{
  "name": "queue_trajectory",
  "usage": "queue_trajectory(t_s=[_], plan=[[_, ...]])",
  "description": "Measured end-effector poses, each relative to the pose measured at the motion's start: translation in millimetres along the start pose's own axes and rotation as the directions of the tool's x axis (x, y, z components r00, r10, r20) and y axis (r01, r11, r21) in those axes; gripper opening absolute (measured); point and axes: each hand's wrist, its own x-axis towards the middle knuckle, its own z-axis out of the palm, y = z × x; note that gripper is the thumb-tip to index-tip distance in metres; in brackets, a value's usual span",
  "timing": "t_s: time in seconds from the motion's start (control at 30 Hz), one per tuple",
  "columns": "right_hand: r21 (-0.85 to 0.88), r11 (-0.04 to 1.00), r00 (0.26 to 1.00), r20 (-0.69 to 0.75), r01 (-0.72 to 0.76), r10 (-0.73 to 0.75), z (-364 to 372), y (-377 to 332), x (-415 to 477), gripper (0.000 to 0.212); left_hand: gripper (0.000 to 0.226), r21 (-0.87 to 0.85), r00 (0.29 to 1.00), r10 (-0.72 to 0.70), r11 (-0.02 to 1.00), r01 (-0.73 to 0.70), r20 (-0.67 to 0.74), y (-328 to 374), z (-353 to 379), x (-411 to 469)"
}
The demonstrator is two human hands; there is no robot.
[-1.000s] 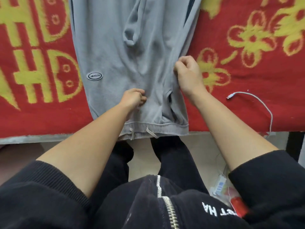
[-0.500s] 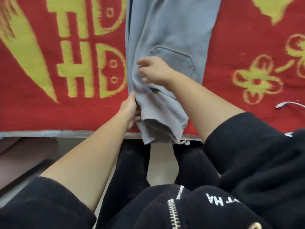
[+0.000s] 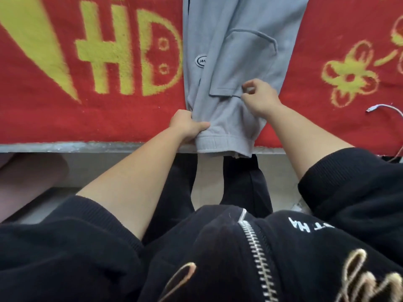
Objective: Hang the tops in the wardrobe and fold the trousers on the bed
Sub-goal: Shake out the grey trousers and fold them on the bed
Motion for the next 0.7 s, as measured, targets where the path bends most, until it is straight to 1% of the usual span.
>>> queue_trajectory(t_s=[0.07,0.1,0.13,0.17,0.27,0.37,0.43,0.5,0.57,0.63,0.67,0.7], plan=[[-0.032,0.999,1.0,-0.016,0.013,-0.013,9,0,-1,0.037,0.05,-0.088,0.997,-0.051,0.995,0.055,0.05,-16,9,-2],[-0.062,0.998,1.0,-0.014,0.026,-0.027,13,1,0,0.039,0.047,-0.121,0.997,-0.062,0.99,0.068,0.052,-23,15,-4],[-0.095,0.995,0.999,-0.007,0.042,-0.043,16,2,1,0.043,0.042,-0.138,0.998,-0.056,0.989,0.061,0.035,-27,20,-4],[-0.125,0.991,0.998,0.002,0.056,-0.056,18,4,2,0.046,0.038,-0.118,0.999,-0.048,0.992,0.047,-0.004,-31,25,-3],[-0.241,0.966,0.996,0.018,0.089,-0.087,19,15,-2,0.055,0.036,0.063,0.994,0.006,0.998,0.001,-0.108,-30,31,-2],[-0.406,0.908,0.994,0.002,0.101,-0.11,20,31,-9,0.06,0.042,0.275,0.992,0.022,0.961,0.012,-0.122,-18,31,-3],[-0.414,0.908,0.997,-0.024,0.055,-0.071,22,43,-14,0.058,0.046,0.398,0.994,0.016,0.917,0.03,-0.11,-9,29,-4],[-0.383,0.924,1.0,-0.024,-0.006,-0.003,23,49,-18,0.058,0.049,0.455,0.997,-0.008,0.889,0.042,-0.078,0,26,-4],[-0.386,0.922,0.998,0.037,-0.037,0.055,15,44,-12,0.057,0.055,0.479,0.998,-0.013,0.877,0.04,-0.06,8,20,-5],[-0.432,0.901,0.987,0.117,-0.048,0.109,-1,29,0,0.051,0.063,0.51,0.993,0.072,0.86,-0.013,-0.096,23,12,-6],[-0.452,0.891,0.985,0.127,-0.049,0.118,-11,18,7,0.046,0.064,0.516,0.98,0.137,0.856,-0.045,-0.143,32,8,-4],[-0.457,0.888,0.991,0.096,-0.043,0.097,-21,7,15,0.041,0.062,0.513,0.958,0.204,0.855,-0.075,-0.2,42,3,-1]])
